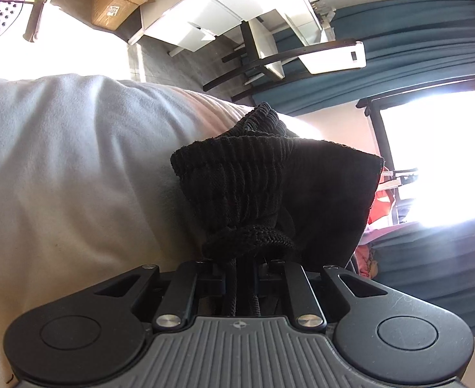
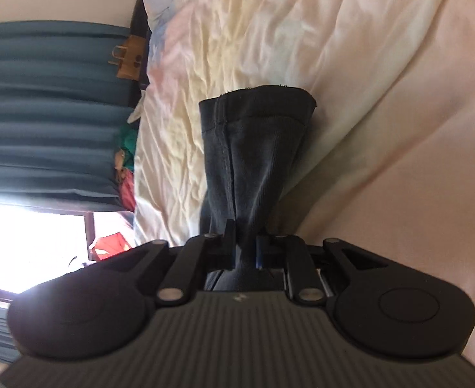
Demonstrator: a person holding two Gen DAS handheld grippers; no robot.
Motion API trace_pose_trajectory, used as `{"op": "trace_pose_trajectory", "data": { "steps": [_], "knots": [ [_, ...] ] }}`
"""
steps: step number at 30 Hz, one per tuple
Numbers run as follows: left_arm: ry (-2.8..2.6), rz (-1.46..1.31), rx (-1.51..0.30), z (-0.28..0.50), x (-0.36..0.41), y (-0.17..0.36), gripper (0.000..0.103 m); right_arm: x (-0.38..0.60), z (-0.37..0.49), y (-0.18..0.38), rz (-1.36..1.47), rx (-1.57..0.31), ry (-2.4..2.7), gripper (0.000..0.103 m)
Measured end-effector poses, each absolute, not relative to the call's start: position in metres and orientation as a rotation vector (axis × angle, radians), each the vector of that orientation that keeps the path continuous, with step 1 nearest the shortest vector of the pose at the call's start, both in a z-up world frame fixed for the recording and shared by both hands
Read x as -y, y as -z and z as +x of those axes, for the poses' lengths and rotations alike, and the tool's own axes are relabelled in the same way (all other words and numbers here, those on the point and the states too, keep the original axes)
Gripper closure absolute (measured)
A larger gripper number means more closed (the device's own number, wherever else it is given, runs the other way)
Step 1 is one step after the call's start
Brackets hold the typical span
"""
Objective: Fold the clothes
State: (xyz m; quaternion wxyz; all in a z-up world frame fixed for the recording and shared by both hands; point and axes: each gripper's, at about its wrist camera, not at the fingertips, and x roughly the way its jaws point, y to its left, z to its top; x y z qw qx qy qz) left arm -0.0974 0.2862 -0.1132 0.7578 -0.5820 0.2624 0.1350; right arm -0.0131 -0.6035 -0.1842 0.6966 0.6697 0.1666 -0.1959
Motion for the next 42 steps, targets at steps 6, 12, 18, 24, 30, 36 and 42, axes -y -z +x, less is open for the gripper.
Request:
{"op": "trace_pose_trajectory", "data": {
  "steps": [6,12,18,24,30,36,42],
  "knots": [
    [-0.305,-1.289,-0.585,-0.097,-0.287,0.117,0.087,0.598,-0.026,0.153,1.275,-0.306,0.591,0.041],
    [-0.326,-1.232,-0.602,-0.093,-0.282,0.112,0.085,0.596,0.008,0.127,0.962,-0.355,0.543,0.041],
    [-0.346,-1.236,-0.633,-0.092,-0.284,0.115,0.081,0.582,0.068,0.15,0.753,-0.642,0.587,0.042],
    [-0.362,-1.217,-0.649,-0.09,-0.282,0.114,0.078,0.566,0.081,0.17,0.541,-0.781,0.541,0.042],
    [-0.355,-1.231,-0.649,-0.093,-0.284,0.115,0.078,0.563,0.088,0.171,0.496,-0.799,0.529,0.095],
    [-0.348,-1.257,-0.642,-0.097,-0.286,0.118,0.078,0.58,0.072,0.16,0.661,-0.656,0.506,0.097],
    [-0.348,-1.263,-0.644,-0.099,-0.287,0.119,0.078,0.591,0.026,0.119,0.813,-0.294,0.42,0.1]
  ]
}}
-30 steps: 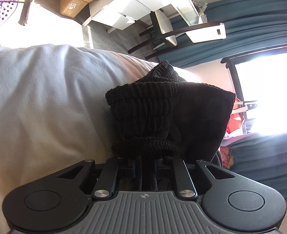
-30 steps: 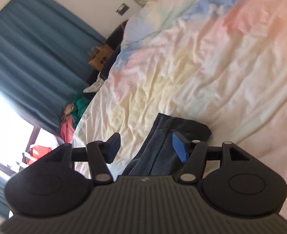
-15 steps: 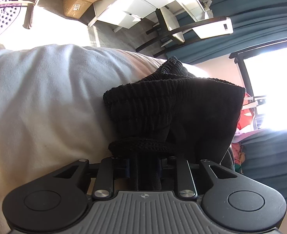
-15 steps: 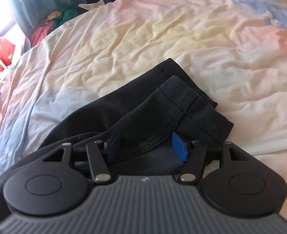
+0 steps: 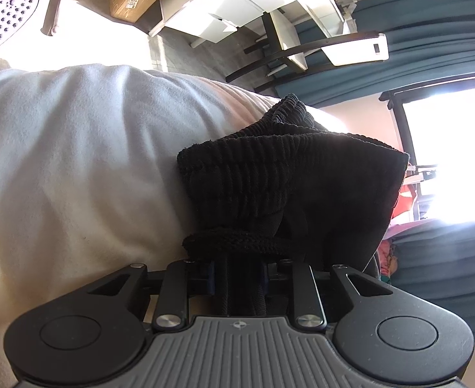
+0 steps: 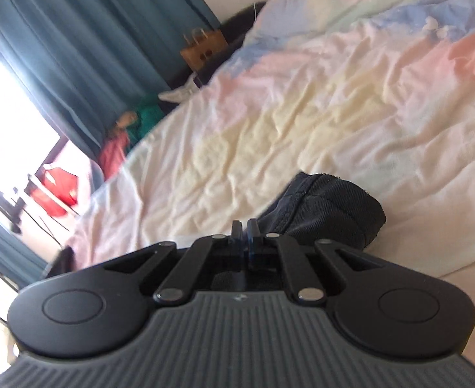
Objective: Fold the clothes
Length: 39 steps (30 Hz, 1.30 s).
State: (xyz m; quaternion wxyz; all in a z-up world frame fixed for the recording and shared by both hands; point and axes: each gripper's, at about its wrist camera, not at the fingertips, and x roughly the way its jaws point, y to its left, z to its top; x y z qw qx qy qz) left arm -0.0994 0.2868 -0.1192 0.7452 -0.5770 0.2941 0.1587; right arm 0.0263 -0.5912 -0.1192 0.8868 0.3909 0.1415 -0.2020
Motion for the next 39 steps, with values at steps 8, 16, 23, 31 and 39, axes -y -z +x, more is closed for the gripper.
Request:
{"op": "trace_pose_trajectory", "data": {
  "steps": [8,16,23,31,39],
  "knots": [
    [-0.348,-1.268,-0.648,-0.1,-0.285,0.117,0.078,0.6,-0.006,0.126,1.007,-0.368,0.462,0.099],
    [-0.342,-1.295,-0.651,-0.102,-0.286,0.119,0.078,0.614,0.017,0.127,1.077,-0.456,0.545,0.029],
    [-0.34,-1.296,-0.653,-0.094,-0.288,0.127,0.078,0.663,0.081,0.125,0.832,-0.682,0.548,0.019],
    [-0.352,-1.303,-0.644,-0.089,-0.288,0.132,0.078,0.702,0.113,0.158,0.815,-0.941,0.256,0.025],
    [-0.367,-1.282,-0.654,-0.085,-0.285,0.129,0.078,0.687,0.072,0.1,0.563,-0.842,0.088,0.08]
  ]
}}
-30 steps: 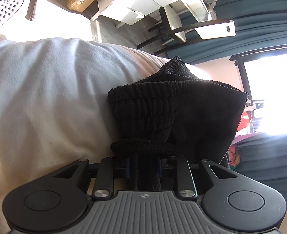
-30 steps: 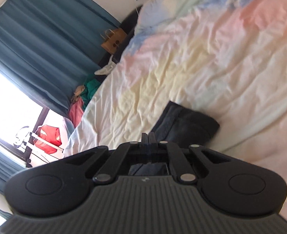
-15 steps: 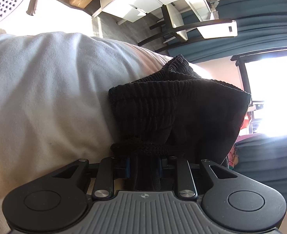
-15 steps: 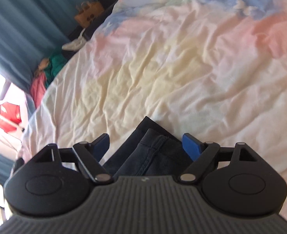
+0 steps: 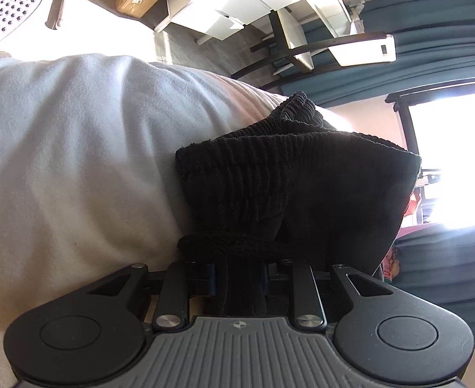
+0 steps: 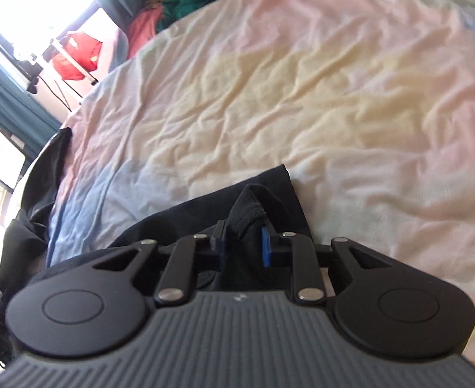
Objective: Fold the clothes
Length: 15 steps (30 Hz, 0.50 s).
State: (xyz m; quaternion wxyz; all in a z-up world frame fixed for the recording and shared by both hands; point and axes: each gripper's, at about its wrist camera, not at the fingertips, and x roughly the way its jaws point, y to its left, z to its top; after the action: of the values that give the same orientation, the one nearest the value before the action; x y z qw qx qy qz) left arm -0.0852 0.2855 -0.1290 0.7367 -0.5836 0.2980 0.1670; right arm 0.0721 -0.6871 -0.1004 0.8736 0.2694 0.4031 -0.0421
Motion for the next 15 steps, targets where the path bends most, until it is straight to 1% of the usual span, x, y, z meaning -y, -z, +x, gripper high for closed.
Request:
{"op": "trace_pose_trajectory", "data": {
  "steps": [2,5,10,13,14,15],
  "knots": [
    [-0.367,-1.283,-0.657,-0.085,-0.286,0.129,0.078,0.685,0.047,0.085,0.547,-0.79,0.084,0.08],
    [-0.363,-1.297,-0.661,-0.087,-0.288,0.13,0.078,0.676,0.013,0.078,0.499,-0.794,0.099,0.08],
    [-0.35,-1.309,-0.667,-0.087,-0.29,0.13,0.078,0.66,-0.031,0.108,0.457,-0.89,0.236,0.078],
    [-0.331,-1.324,-0.663,-0.089,-0.29,0.13,0.076,0.663,-0.06,0.109,0.581,-0.816,0.335,0.076],
    [-0.323,-1.331,-0.661,-0.09,-0.29,0.13,0.074,0.664,-0.068,0.111,0.655,-0.782,0.339,0.071],
    [-0.314,-1.344,-0.657,-0.091,-0.29,0.13,0.07,0.664,-0.076,0.112,0.752,-0.749,0.327,0.056]
  ]
}}
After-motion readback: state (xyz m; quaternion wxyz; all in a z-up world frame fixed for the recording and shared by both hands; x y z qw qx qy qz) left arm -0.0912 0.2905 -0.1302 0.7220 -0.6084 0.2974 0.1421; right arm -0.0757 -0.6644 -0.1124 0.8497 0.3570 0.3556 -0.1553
